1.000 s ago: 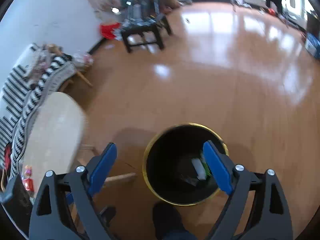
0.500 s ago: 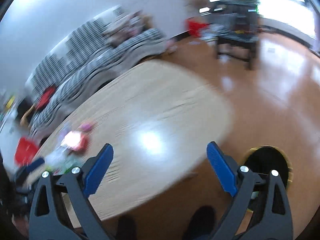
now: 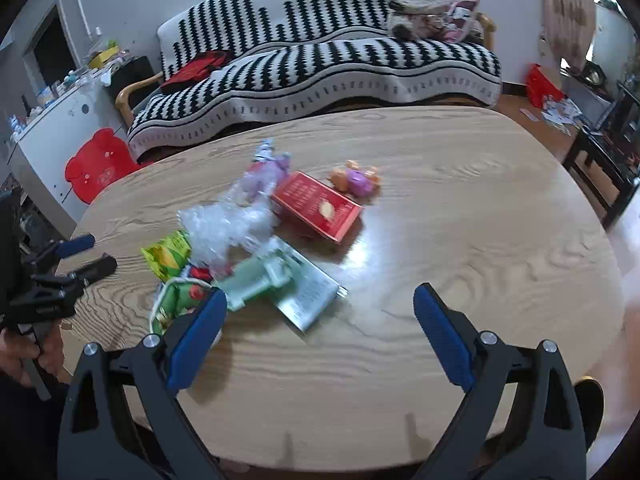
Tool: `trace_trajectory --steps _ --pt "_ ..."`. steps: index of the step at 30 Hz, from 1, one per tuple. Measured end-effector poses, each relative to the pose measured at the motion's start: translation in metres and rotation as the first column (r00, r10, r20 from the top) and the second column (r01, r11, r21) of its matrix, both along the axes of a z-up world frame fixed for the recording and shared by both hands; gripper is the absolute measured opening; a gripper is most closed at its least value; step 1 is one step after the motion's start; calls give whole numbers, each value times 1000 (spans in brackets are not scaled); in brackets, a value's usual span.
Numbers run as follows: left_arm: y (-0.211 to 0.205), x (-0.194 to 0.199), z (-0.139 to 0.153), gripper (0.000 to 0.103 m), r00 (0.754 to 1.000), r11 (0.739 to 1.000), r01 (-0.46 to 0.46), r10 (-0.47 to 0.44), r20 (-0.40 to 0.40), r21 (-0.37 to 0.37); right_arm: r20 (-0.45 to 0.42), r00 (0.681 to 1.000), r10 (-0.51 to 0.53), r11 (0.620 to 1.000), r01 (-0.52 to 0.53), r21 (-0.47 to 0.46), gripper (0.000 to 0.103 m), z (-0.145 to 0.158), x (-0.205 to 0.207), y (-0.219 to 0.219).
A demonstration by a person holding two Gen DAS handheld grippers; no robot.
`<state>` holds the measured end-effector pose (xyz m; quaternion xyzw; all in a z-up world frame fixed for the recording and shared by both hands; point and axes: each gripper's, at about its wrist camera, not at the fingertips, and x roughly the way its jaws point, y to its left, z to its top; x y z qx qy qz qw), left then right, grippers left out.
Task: Collect trash
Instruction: 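Grasp the popcorn bag with the left tool while the right grasps the red box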
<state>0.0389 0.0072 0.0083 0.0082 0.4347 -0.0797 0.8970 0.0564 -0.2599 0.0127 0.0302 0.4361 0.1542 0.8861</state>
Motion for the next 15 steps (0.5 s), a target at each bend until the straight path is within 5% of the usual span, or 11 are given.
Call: trace_trajectory --steps 10,15 --pt "-10 44 -44 96 997 991 81 -80 -16 106 -43 997 64 998 -64 -1 91 -28 82 7" --pt "-4 63 -61 96 994 994 88 -84 -69 61 -67 993 102 994 -105 -42 91 -59 112 13"
